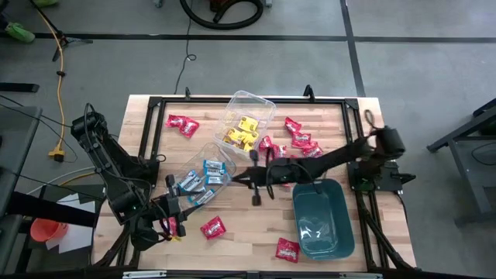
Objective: Sort candy
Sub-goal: Put the white chocolate into the transparent bin, then put the red candy into the blue bin
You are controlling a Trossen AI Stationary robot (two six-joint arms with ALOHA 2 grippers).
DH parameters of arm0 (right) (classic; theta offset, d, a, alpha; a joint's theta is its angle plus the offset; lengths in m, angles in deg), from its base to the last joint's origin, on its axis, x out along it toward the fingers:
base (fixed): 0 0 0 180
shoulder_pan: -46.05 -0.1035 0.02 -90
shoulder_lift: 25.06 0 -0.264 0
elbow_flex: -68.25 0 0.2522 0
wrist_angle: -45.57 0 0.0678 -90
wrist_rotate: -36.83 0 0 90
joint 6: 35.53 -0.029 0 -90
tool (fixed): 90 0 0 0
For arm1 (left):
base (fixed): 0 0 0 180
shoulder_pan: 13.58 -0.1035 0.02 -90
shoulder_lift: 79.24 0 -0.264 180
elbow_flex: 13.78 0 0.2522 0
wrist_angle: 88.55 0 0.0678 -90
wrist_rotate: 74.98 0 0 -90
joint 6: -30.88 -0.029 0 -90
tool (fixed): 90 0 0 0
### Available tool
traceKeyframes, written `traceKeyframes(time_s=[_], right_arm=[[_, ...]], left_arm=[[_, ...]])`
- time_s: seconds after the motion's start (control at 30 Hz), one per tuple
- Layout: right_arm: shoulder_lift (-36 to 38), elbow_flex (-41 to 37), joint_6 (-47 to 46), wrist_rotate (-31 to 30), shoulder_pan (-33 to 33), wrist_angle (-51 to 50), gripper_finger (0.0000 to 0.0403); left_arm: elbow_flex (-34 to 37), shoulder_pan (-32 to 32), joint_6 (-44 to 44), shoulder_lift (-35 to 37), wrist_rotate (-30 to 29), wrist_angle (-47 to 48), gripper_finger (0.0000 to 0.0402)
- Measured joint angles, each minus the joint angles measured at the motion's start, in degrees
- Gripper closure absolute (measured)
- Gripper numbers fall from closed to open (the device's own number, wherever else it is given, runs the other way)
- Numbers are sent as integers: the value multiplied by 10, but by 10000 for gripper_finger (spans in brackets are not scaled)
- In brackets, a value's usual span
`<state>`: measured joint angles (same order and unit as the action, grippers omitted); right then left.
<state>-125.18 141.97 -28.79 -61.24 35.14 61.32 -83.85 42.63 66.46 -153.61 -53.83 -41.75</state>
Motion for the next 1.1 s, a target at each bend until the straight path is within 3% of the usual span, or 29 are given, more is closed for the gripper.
traceKeyframes(time_s=[0.13, 0.47, 0.73, 0.87, 1.1], right_arm=[[-50, 0, -22, 49, 30, 91, 403], [-67, 1, 10, 48, 45, 114, 402], [-66, 36, 12, 43, 45, 65, 394], [-66, 48, 12, 21, 45, 39, 347], [-66, 50, 13, -11, 45, 29, 219]], left_arm=[[0, -7, -9, 0, -8, 0, 247], [0, -23, -8, 0, 8, 1, 247], [0, -33, -9, 0, 8, 1, 247], [0, -39, -12, 0, 10, 1, 247], [0, -41, -13, 0, 22, 1, 247]])
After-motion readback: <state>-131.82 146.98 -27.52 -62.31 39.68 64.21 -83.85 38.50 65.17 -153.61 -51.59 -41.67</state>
